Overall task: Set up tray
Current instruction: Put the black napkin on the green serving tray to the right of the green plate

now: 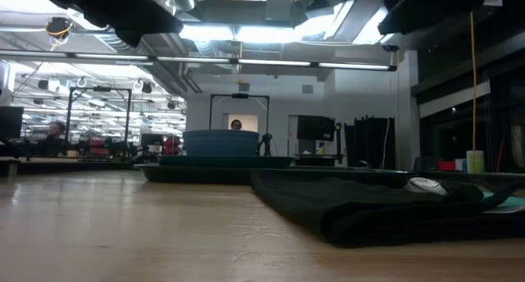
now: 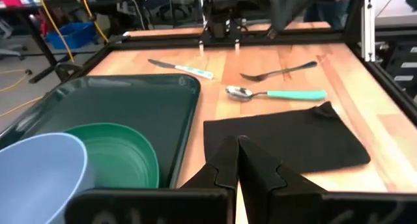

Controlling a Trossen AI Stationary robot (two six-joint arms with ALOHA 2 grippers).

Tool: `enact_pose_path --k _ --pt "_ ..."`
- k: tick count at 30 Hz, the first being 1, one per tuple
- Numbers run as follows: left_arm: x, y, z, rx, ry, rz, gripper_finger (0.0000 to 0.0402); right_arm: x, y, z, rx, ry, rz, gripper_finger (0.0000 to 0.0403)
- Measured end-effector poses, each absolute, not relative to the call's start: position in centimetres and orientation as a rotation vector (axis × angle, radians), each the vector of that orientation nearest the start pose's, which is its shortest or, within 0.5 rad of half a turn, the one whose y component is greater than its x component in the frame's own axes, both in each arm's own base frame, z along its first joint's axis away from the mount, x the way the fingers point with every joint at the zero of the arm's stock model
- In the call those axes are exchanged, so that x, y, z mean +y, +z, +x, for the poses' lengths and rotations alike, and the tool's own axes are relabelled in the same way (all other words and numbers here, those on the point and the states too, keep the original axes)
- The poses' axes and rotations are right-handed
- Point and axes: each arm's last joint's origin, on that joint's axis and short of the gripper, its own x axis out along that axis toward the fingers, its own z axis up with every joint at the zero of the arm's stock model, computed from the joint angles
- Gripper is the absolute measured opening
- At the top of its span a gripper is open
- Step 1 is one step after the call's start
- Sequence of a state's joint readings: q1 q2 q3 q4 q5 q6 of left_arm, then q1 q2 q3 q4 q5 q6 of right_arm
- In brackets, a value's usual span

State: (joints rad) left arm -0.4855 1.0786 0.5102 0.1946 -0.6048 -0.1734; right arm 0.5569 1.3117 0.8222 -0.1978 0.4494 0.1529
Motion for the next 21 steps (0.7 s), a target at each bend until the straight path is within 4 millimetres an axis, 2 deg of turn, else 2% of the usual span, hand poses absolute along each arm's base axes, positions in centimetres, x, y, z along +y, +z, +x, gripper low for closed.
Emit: enact_pose_path --k 6,12,17,21 --pt "-8.9 22.4 20.1 0.290 0.134 0.054 0.0002 18.8 23.6 25.3 0.714 0.020 -0.322 0.0003" --pt "-9.3 22.8 19.9 0.282 -0.017 0.110 0.0003 23.9 24.8 26.7 0.781 0.021 -0.359 0.0007" --pt "-8.9 23.9 19.4 0.239 -0.102 0.160 0.0001 26.6 25.4 27.3 0.857 0.002 -0.374 0.0010" --pt "-7.9 24.4 18.4 0.173 -0.156 0.154 0.0003 28.0 25.7 27.3 0.917 -0.016 -0.410 0.0007"
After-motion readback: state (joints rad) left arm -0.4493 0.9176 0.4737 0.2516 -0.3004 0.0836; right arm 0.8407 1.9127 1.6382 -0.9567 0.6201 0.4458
